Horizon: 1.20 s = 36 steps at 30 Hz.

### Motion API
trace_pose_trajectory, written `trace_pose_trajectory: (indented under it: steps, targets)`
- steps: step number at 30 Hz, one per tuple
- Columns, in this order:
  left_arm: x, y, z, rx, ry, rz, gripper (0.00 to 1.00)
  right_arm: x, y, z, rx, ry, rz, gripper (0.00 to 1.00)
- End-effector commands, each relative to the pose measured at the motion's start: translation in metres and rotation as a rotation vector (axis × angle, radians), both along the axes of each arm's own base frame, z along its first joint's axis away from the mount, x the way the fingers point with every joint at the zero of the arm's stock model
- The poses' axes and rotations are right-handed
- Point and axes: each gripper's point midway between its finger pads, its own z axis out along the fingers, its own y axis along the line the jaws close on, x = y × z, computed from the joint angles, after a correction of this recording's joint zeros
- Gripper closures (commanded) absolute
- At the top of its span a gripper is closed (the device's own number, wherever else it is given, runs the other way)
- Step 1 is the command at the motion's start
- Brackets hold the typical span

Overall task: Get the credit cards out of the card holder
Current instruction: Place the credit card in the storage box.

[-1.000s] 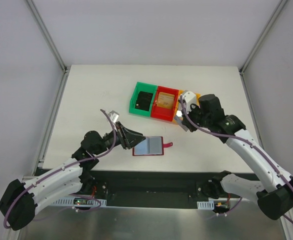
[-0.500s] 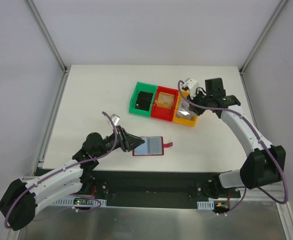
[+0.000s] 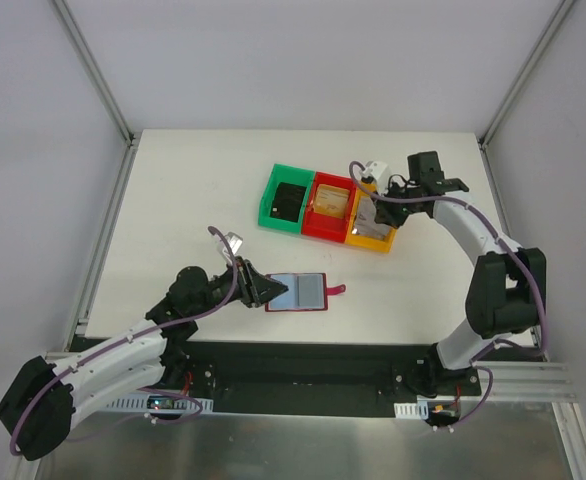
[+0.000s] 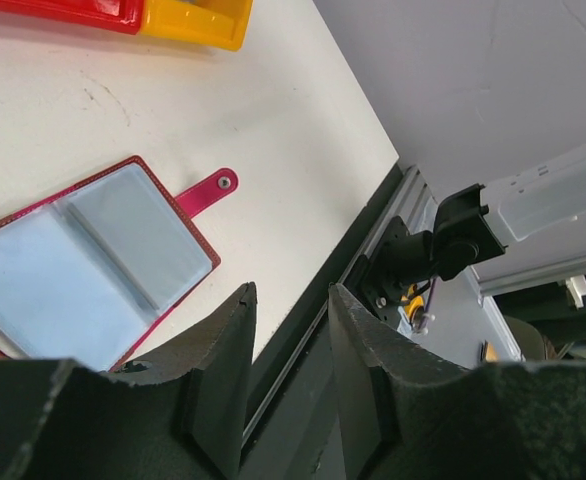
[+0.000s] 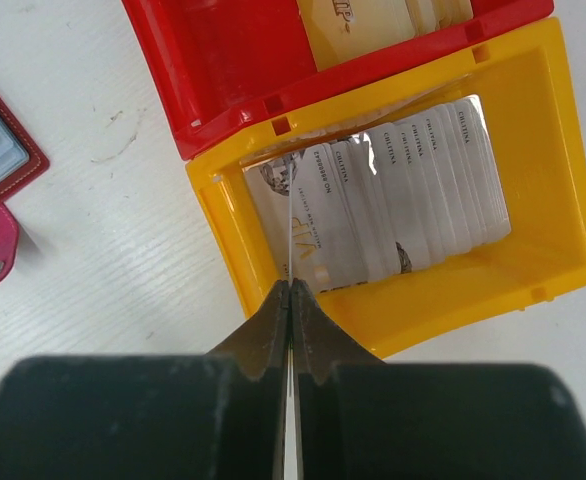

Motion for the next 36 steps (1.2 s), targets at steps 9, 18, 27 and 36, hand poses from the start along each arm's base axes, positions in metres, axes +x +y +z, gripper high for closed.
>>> trace_pose_trajectory:
  steps: [9, 18, 27, 36]
  targets:
    - [0.005, -0.002, -0.004, 0.018, 0.014, 0.004, 0.67, 0.009, 0.006, -0.012, 0.019, -0.035, 0.172, 1.0]
    - [0.006, -0.003, -0.009, 0.034, 0.027, 0.007, 0.68, 0.003, 0.01, -0.03, 0.035, 0.01, 0.205, 1.0]
    - [0.008, -0.003, -0.011, 0.043, 0.026, 0.01, 0.68, -0.01, 0.012, -0.049, 0.047, 0.081, 0.223, 1.0]
    - [0.008, -0.003, -0.013, 0.05, 0.025, 0.008, 0.69, -0.021, 0.009, -0.064, 0.022, 0.156, 0.234, 1.0]
